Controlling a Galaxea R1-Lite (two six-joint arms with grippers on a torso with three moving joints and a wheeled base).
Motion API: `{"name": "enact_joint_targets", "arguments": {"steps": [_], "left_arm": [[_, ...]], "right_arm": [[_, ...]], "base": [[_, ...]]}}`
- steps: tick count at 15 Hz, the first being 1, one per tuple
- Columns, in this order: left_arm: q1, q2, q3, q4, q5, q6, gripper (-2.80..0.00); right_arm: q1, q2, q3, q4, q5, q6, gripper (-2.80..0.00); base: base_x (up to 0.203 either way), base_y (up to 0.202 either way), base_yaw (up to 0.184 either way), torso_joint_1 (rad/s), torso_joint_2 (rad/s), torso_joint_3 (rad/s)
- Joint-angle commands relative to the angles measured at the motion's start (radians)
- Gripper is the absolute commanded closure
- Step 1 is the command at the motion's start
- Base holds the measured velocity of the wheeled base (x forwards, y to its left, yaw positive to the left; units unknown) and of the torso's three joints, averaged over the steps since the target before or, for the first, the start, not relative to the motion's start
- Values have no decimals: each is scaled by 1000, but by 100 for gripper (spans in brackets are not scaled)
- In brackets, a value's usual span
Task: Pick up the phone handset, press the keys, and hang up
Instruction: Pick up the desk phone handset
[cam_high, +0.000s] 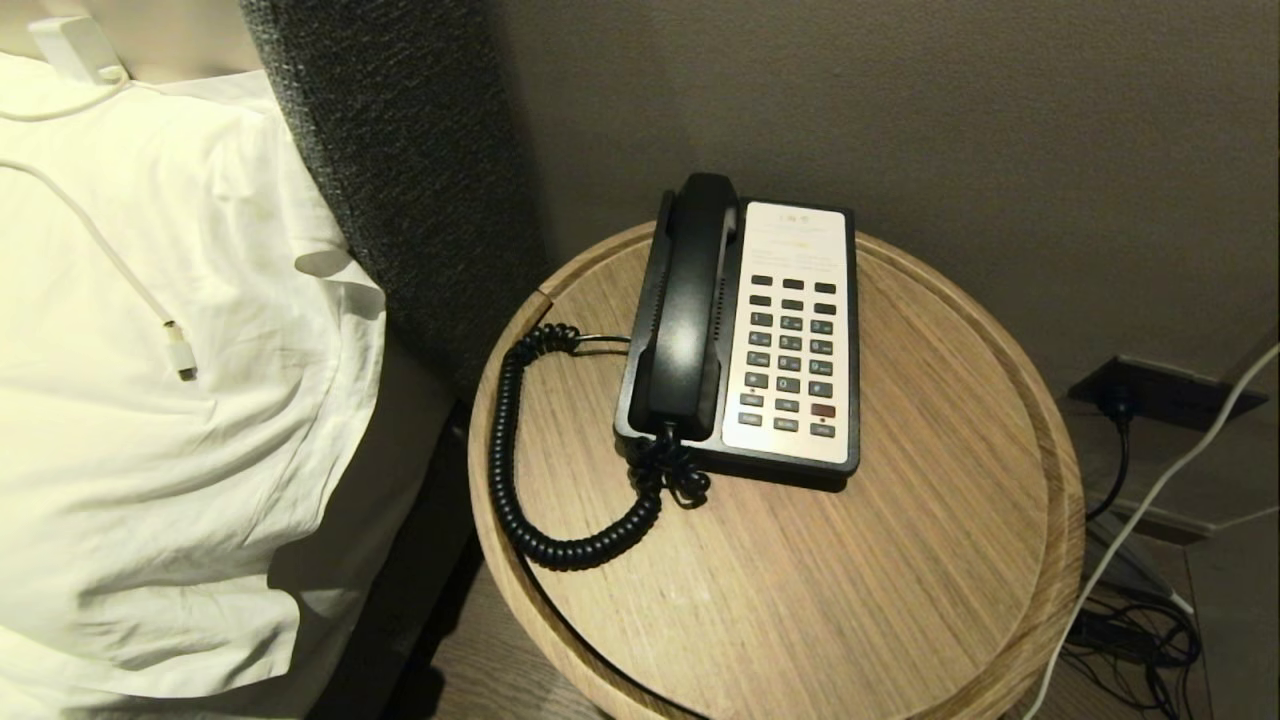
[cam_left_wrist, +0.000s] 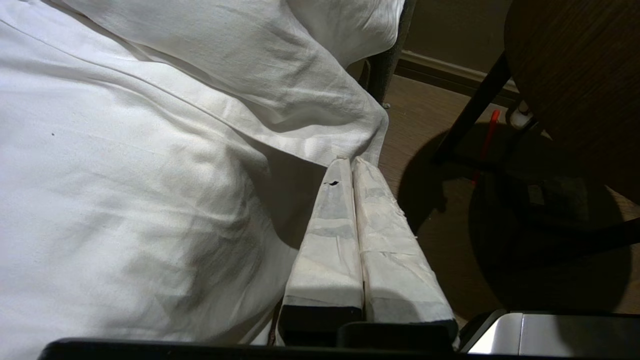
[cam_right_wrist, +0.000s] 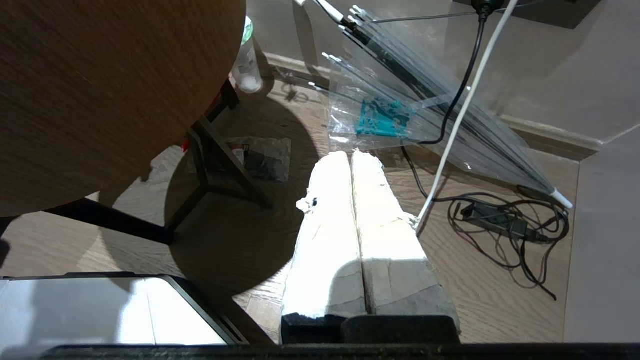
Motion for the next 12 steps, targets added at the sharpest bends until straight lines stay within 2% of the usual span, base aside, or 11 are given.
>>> {"name": "enact_joint_targets", "arguments": {"steps": [1, 4, 6, 9, 11, 12], "left_arm": [[0, 1, -2, 2, 2, 0, 0], [0, 1, -6, -1, 2, 16, 0], [1, 13, -116, 58, -8, 24, 0], [0, 82, -443, 364, -94, 27, 0], [1, 176, -670, 571, -178, 27, 0], [1, 251, -759, 640, -209, 27, 0]], "right_arm": [[0, -2, 0, 1, 0, -1, 0], [0, -2, 0, 1, 0, -1, 0], [0, -2, 0, 1, 0, -1, 0], [0, -2, 0, 1, 0, -1, 0], [0, -2, 0, 1, 0, -1, 0], [0, -3, 0, 1, 0, -1, 0]], "base": [[0, 0, 0, 0, 0, 0], [0, 0, 0, 0, 0, 0], [0, 0, 0, 0, 0, 0], [0, 0, 0, 0, 0, 0], [0, 0, 0, 0, 0, 0], [0, 0, 0, 0, 0, 0]]}}
